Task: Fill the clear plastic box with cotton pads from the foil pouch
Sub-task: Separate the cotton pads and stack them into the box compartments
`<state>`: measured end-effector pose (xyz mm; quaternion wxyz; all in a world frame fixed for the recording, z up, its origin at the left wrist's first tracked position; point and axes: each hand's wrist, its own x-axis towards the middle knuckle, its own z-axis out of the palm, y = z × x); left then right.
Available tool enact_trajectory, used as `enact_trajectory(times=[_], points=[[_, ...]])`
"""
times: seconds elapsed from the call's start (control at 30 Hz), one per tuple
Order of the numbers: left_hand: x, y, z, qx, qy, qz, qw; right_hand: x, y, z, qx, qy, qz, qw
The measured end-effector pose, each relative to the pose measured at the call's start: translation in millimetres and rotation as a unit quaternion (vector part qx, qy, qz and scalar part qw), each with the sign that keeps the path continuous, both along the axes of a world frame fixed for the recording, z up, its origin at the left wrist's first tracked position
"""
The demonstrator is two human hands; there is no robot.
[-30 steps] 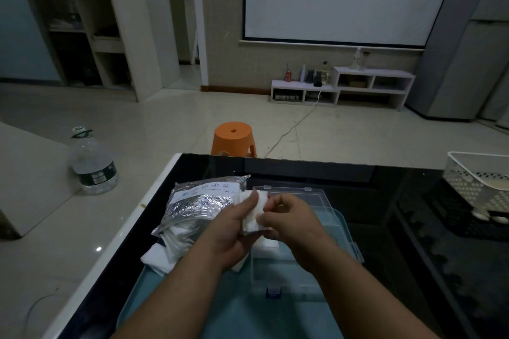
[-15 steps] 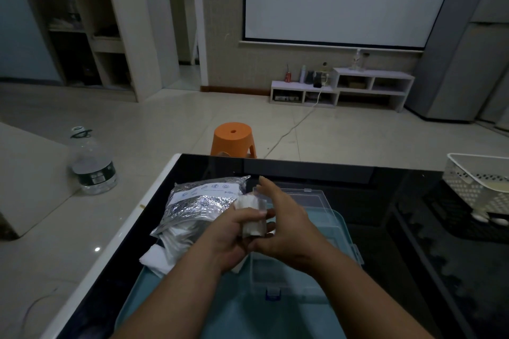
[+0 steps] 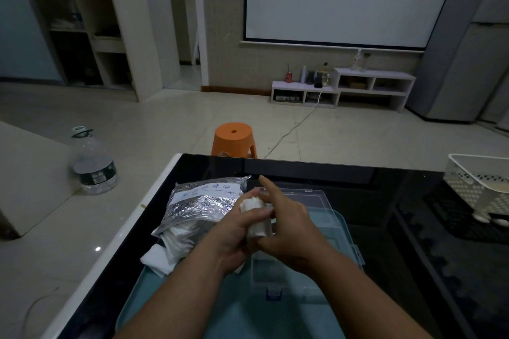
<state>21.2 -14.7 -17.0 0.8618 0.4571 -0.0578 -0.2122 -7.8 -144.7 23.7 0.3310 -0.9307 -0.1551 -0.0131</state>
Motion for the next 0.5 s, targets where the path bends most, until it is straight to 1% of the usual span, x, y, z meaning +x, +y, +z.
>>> enact_trajectory(times=[0.1,0.23,0.4,0.5], points=[[0.6,0.8,-1.3,0.003,-0.003,-0.018,1.000,0.4,-1.7,1.5,-0.010,0.004,-0.004,1.000],[3.1,1.8,-3.1,0.003,-0.007,-0.021,1.000,0.7,-1.6,-1.3,0.018,0.014,0.002,1.000],[0.7,2.9,-1.7,-0.015,0.012,-0.043,0.999,1.1,-3.5,0.9,0.018,-0.001,-0.007,1.000],[2.3,3.0,-3.7,-0.008,0.018,-0.026,0.999,-0.6,-4.5,4.1,0.008,0.005,-0.004,1.000]])
